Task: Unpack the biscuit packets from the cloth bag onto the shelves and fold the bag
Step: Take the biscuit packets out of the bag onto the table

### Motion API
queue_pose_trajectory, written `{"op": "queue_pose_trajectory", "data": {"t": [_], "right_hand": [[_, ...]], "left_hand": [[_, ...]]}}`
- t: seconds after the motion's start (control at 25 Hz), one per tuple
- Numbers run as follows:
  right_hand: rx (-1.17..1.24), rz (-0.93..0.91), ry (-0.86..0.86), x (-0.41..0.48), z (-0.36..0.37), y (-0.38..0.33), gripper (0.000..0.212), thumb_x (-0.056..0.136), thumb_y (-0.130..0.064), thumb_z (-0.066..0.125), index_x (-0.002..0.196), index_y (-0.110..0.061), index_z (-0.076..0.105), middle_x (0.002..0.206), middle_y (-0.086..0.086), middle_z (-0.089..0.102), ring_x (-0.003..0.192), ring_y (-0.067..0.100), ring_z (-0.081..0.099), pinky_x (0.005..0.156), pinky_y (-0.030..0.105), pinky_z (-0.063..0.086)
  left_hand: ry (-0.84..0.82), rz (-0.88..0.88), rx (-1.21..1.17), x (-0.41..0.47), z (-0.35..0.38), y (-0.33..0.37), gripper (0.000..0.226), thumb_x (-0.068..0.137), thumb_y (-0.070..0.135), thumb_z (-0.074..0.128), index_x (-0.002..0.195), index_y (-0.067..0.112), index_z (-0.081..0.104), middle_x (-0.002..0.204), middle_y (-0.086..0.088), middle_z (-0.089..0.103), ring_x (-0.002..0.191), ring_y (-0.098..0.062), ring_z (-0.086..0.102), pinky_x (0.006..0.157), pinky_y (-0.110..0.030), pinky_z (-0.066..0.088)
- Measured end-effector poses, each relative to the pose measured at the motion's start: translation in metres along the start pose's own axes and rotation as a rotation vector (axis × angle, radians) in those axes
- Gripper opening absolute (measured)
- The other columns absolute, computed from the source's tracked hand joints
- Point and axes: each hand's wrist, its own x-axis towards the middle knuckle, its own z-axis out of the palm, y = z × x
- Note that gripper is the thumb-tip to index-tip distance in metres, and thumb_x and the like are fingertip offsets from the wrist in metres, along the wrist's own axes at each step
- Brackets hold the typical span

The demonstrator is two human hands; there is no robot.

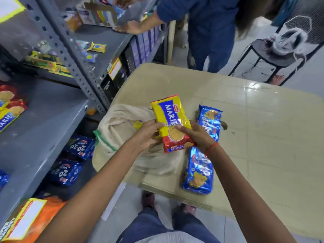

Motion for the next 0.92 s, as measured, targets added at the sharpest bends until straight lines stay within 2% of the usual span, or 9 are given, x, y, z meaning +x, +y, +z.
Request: {"op": "queue_pose_trajectory", "data": {"t": [0.12, 0.24, 0.32, 0.4, 0.48, 0.6, 0.72, 0.84, 0.92], "right_hand": [[-0.017, -0.062, 0.128, -0.015, -0.057, 0.006, 0.03, 0.086, -0.02, 0.066, 0.114, -0.009, 0.064, 0.109, 0.014, 0.071, 0.089, 0.025, 0.07, 0.082, 0.038, 0.059], [0.007, -0.101, 0.402, -0.027, -0.116, 0.018, 0.024, 0.085, -0.018, 0.068, 0.108, -0.011, 0.066, 0.107, 0.018, 0.071, 0.085, 0.026, 0.068, 0.082, 0.041, 0.056], [0.041, -0.111, 0.575, -0.031, -0.155, 0.031, 0.035, 0.084, -0.017, 0.069, 0.116, -0.007, 0.06, 0.109, 0.015, 0.068, 0.091, 0.026, 0.067, 0.085, 0.041, 0.055], [0.039, -0.075, 0.697, -0.029, -0.189, 0.043, 0.043, 0.085, -0.017, 0.068, 0.124, -0.004, 0.054, 0.118, 0.019, 0.065, 0.104, 0.032, 0.065, 0.093, 0.047, 0.053], [0.019, -0.029, 0.736, -0.022, -0.218, 0.053, 0.037, 0.088, -0.015, 0.063, 0.122, -0.002, 0.056, 0.12, 0.023, 0.064, 0.107, 0.038, 0.063, 0.094, 0.054, 0.051], [-0.008, 0.037, 0.738, -0.008, -0.245, 0.063, 0.03, 0.093, -0.01, 0.053, 0.122, -0.005, 0.059, 0.121, 0.024, 0.064, 0.107, 0.041, 0.062, 0.094, 0.059, 0.049], [-0.072, 0.093, 0.728, -0.002, -0.25, 0.067, 0.033, 0.094, -0.008, 0.046, 0.125, -0.006, 0.057, 0.123, 0.022, 0.063, 0.111, 0.039, 0.061, 0.098, 0.054, 0.049], [-0.275, 0.101, 0.809, -0.001, -0.236, 0.058, 0.031, 0.092, -0.009, 0.051, 0.122, 0.0, 0.055, 0.125, 0.024, 0.059, 0.116, 0.039, 0.056, 0.099, 0.044, 0.048], [-0.423, 0.024, 0.847, 0.002, -0.212, 0.042, 0.038, 0.092, -0.01, 0.052, 0.128, 0.002, 0.05, 0.133, 0.022, 0.053, 0.124, 0.036, 0.049, 0.103, 0.041, 0.041]], "left_hand": [[-0.028, 0.08, 0.012, 0.021, 0.071, -0.021, 0.031, 0.093, 0.004, 0.052, 0.123, 0.0, 0.053, 0.106, -0.013, 0.063, 0.071, -0.016, 0.062, 0.054, -0.022, 0.057], [-0.054, 0.095, 0.096, 0.053, 0.146, -0.044, 0.031, 0.093, 0.003, 0.051, 0.124, 0.0, 0.052, 0.12, -0.02, 0.062, 0.08, -0.024, 0.063, 0.073, -0.034, 0.057], [-0.07, 0.104, 0.216, 0.074, 0.192, -0.058, 0.03, 0.093, 0.002, 0.051, 0.123, 0.003, 0.054, 0.122, -0.021, 0.063, 0.089, -0.027, 0.063, 0.086, -0.043, 0.053], [-0.117, 0.098, 0.343, 0.091, 0.228, -0.067, 0.032, 0.091, -0.001, 0.048, 0.123, 0.004, 0.054, 0.117, -0.019, 0.064, 0.081, -0.023, 0.063, 0.078, -0.039, 0.054], [-0.184, 0.037, 0.363, 0.105, 0.255, -0.074, 0.037, 0.089, -0.007, 0.046, 0.124, 0.002, 0.052, 0.122, -0.025, 0.061, 0.077, -0.021, 0.061, 0.074, -0.037, 0.053], [-0.221, -0.038, 0.43, 0.121, 0.275, -0.083, 0.045, 0.087, -0.01, 0.047, 0.13, 0.003, 0.046, 0.129, -0.025, 0.057, 0.093, -0.03, 0.063, 0.076, -0.037, 0.053], [-0.266, -0.046, 0.488, 0.131, 0.278, -0.085, 0.051, 0.086, -0.009, 0.051, 0.133, 0.006, 0.041, 0.129, -0.021, 0.057, 0.104, -0.029, 0.062, 0.074, -0.034, 0.055], [-0.255, -0.004, 0.591, 0.126, 0.272, -0.081, 0.049, 0.087, -0.005, 0.051, 0.133, 0.006, 0.042, 0.131, -0.02, 0.056, 0.113, -0.032, 0.059, 0.086, -0.037, 0.056], [-0.142, 0.119, 0.63, 0.115, 0.254, -0.076, 0.042, 0.087, 0.001, 0.05, 0.128, 0.006, 0.047, 0.127, -0.019, 0.057, 0.11, -0.029, 0.059, 0.07, -0.024, 0.054]]}}
